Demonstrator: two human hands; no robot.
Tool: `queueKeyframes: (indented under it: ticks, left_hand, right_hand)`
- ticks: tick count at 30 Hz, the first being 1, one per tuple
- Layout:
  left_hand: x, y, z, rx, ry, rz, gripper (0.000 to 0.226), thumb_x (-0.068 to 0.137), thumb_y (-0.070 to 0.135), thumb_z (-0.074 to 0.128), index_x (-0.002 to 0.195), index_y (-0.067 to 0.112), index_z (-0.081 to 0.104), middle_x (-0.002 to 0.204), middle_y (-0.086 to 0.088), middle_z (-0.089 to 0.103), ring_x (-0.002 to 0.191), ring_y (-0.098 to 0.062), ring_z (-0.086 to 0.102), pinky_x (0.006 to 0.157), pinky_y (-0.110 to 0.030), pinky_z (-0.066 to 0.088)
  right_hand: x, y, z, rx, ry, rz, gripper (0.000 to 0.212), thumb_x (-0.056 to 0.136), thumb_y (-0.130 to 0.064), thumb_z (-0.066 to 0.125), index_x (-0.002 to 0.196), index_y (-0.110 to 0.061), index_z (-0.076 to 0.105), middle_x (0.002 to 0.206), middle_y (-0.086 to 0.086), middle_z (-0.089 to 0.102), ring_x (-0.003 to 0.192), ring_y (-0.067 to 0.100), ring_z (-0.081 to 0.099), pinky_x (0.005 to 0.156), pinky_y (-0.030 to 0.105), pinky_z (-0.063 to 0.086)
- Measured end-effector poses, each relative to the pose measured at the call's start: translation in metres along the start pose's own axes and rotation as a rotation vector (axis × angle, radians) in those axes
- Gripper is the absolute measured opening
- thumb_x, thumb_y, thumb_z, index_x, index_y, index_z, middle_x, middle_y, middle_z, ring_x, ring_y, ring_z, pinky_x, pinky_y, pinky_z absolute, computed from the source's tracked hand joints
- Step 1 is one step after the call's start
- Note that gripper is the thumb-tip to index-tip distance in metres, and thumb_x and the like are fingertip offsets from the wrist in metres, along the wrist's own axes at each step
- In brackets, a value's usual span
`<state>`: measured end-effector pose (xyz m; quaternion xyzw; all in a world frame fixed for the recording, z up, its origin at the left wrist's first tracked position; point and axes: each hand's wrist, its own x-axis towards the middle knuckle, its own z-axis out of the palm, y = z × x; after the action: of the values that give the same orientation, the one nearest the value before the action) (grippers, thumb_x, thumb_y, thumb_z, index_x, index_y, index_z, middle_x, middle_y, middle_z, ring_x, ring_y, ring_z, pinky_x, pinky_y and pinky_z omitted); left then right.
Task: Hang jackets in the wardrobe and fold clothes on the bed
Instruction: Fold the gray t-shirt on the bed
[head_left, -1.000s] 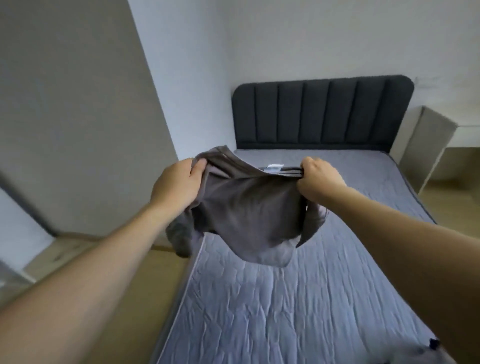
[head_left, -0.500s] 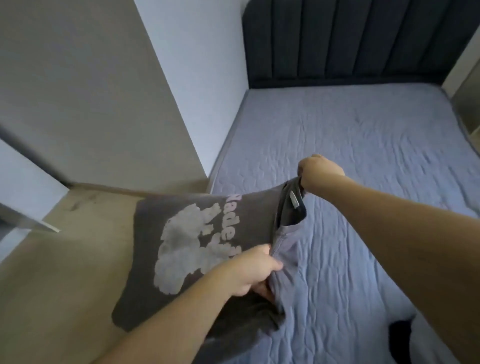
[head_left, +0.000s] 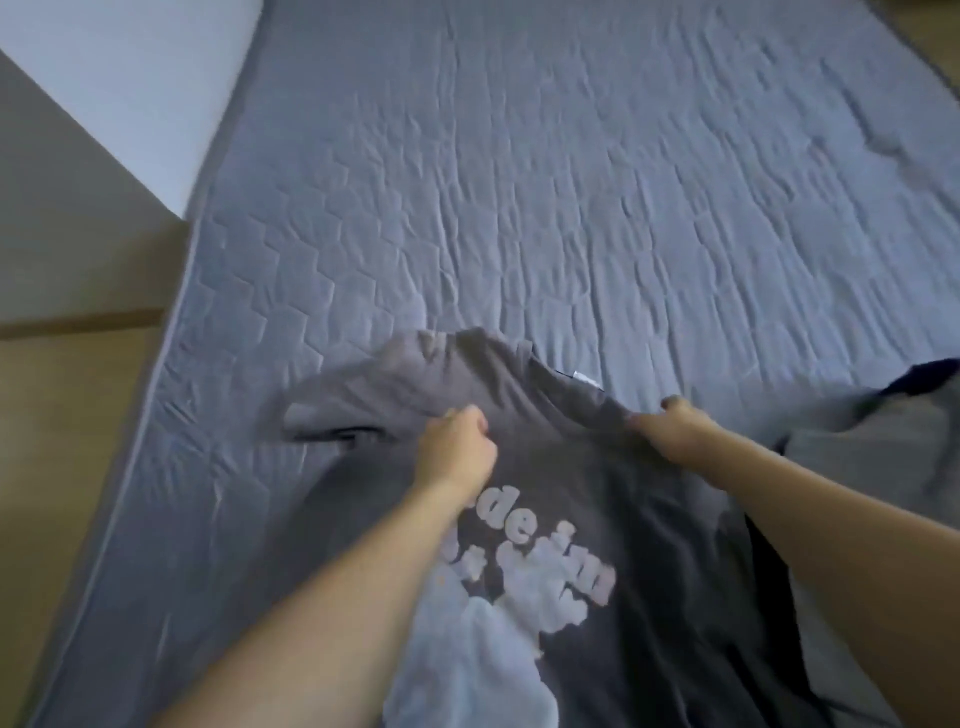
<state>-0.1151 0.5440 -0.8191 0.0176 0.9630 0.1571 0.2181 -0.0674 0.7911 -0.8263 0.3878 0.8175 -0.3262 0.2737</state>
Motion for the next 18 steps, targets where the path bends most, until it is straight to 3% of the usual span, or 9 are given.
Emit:
queueKeyframes:
  ticks: [2,5,7,9,10,12,14,16,18]
  left_hand:
    - [0.048,-0.048,-0.01,0.08,0.262,-0.027,0.034,0.088,0.016,0.047,0.12,0.02,0.058,0.131,-0.011,0.056,0.121,-0.035,0.047,0.1,-0.045,0.038]
    - [0.115,-0.088,-0.009,0.155,0.264,-0.086,0.05,0.094,0.035,0.041,0.143,0.028,0.038,0.153,-0.006,0.032,0.14,-0.034,0.024,0.111,-0.064,0.017]
    - [0.149,-0.109,0.004,0.189,0.252,-0.13,0.056,0.093,0.048,0.035,0.147,0.032,0.032,0.157,-0.003,0.024,0.146,-0.03,0.012,0.108,-0.073,-0.001]
    - [0.168,-0.13,0.017,0.205,0.354,-0.154,0.059,0.09,0.055,0.037,0.14,0.023,0.042,0.152,-0.009,0.033,0.145,-0.031,0.016,0.106,-0.072,-0.008]
    - [0.172,-0.138,0.025,0.229,0.467,-0.085,0.055,0.089,0.052,0.043,0.13,0.016,0.05,0.143,-0.016,0.043,0.14,-0.035,0.028,0.109,-0.071,-0.004]
    - [0.177,-0.148,0.039,0.282,0.729,0.17,0.036,0.089,0.035,0.055,0.103,0.003,0.057,0.112,-0.027,0.06,0.113,-0.043,0.052,0.109,-0.065,0.021]
    - [0.179,-0.151,0.039,0.277,0.906,0.36,0.023,0.087,0.021,0.062,0.088,0.0,0.053,0.088,-0.03,0.061,0.089,-0.045,0.057,0.085,-0.054,0.044]
    - [0.176,-0.153,0.025,0.311,0.996,0.412,0.024,0.085,0.019,0.068,0.086,0.001,0.051,0.081,-0.028,0.06,0.08,-0.042,0.058,0.071,-0.047,0.043]
    - [0.172,-0.159,0.001,0.381,1.05,0.423,0.025,0.087,0.021,0.066,0.089,0.002,0.05,0.085,-0.026,0.059,0.08,-0.039,0.056,0.071,-0.045,0.04]
  right_hand:
    - [0.022,0.007,0.032,-0.085,-0.018,-0.034,0.089,0.081,-0.061,0.061,0.148,-0.012,0.028,0.148,0.018,0.036,0.133,0.039,0.039,0.108,0.044,0.036]
    - [0.051,0.007,0.071,-0.321,0.196,-0.094,0.09,0.076,-0.072,0.057,0.141,-0.014,0.032,0.145,0.016,0.035,0.134,0.038,0.033,0.107,0.047,0.03]
    - [0.068,0.007,0.088,-0.395,0.417,-0.204,0.068,0.084,-0.067,0.052,0.126,-0.014,0.044,0.136,0.014,0.047,0.126,0.037,0.042,0.1,0.047,0.033]
    - [0.083,0.007,0.1,-0.418,0.603,-0.348,0.045,0.093,-0.056,0.042,0.109,-0.015,0.053,0.122,0.012,0.059,0.114,0.036,0.05,0.091,0.044,0.037]
    - [0.087,0.007,0.105,-0.441,0.694,-0.396,0.041,0.097,-0.052,0.038,0.103,-0.016,0.057,0.115,0.012,0.062,0.108,0.035,0.054,0.087,0.042,0.04]
    - [0.091,0.007,0.113,-0.494,0.888,-0.467,0.04,0.099,-0.048,0.035,0.092,-0.018,0.06,0.099,0.009,0.067,0.095,0.033,0.058,0.078,0.039,0.042]
    - [0.089,0.0,0.117,-0.54,1.036,-0.542,0.039,0.1,-0.045,0.035,0.084,-0.02,0.059,0.089,0.004,0.066,0.087,0.029,0.059,0.075,0.038,0.039]
    - [0.086,-0.012,0.115,-0.574,1.112,-0.581,0.038,0.1,-0.043,0.037,0.085,-0.018,0.061,0.089,0.005,0.065,0.089,0.031,0.058,0.079,0.04,0.038]
    - [0.08,-0.037,0.109,-0.604,1.155,-0.608,0.039,0.101,-0.044,0.036,0.089,-0.017,0.063,0.092,0.006,0.064,0.092,0.031,0.057,0.083,0.041,0.038]
